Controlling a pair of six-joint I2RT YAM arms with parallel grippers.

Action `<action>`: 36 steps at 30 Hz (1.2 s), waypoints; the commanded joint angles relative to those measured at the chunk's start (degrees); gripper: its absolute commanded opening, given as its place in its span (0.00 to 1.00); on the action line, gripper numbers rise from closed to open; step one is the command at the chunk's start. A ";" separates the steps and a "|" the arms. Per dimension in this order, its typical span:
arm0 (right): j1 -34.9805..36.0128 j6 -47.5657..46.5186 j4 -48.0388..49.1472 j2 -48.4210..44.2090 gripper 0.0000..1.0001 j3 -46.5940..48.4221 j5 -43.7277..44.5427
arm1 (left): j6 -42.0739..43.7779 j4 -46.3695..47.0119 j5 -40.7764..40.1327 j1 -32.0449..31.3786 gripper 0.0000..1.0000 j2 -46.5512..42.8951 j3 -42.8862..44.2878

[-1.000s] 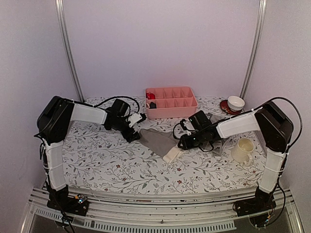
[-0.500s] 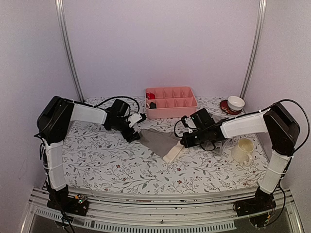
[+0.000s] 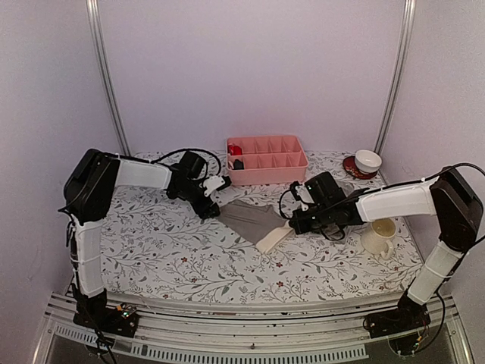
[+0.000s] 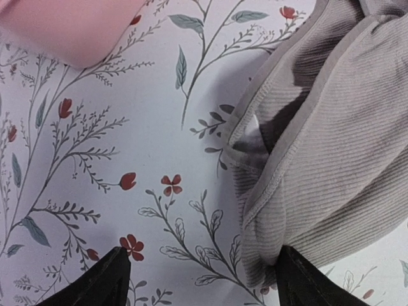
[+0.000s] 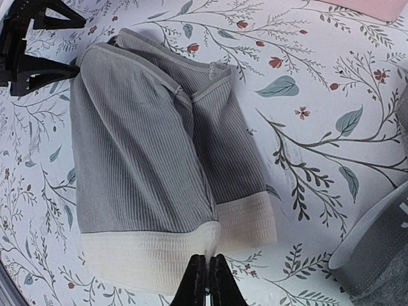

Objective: Roll the underwear
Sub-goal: Adjust the underwear at the center of the board, then move the underwear to the center of the board.

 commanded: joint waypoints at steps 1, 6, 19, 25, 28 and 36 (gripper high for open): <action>0.36 -0.53 -0.85 -2.16 0.03 -1.49 3.15 | 0.31 -5.67 -1.03 -0.45 0.80 3.16 2.21; 0.36 -1.63 -0.87 0.91 0.03 -0.44 5.33 | 0.90 -6.74 -0.32 -0.63 0.84 3.16 2.74; 0.43 -6.06 -1.85 10.88 0.22 7.33 9.50 | 2.29 -9.90 4.22 -0.89 0.98 -1.60 1.63; 1.78 -7.29 -2.20 7.90 0.44 7.35 12.86 | 0.82 -10.52 7.00 -0.81 0.98 -5.60 1.37; 2.92 -8.44 -3.00 4.99 0.48 6.96 14.61 | -0.49 -10.24 7.77 -0.72 0.98 -9.42 1.17; 10.10 -14.19 -2.55 -0.85 0.52 4.35 15.37 | -1.55 -0.35 1.12 -0.86 0.98 -14.59 -4.40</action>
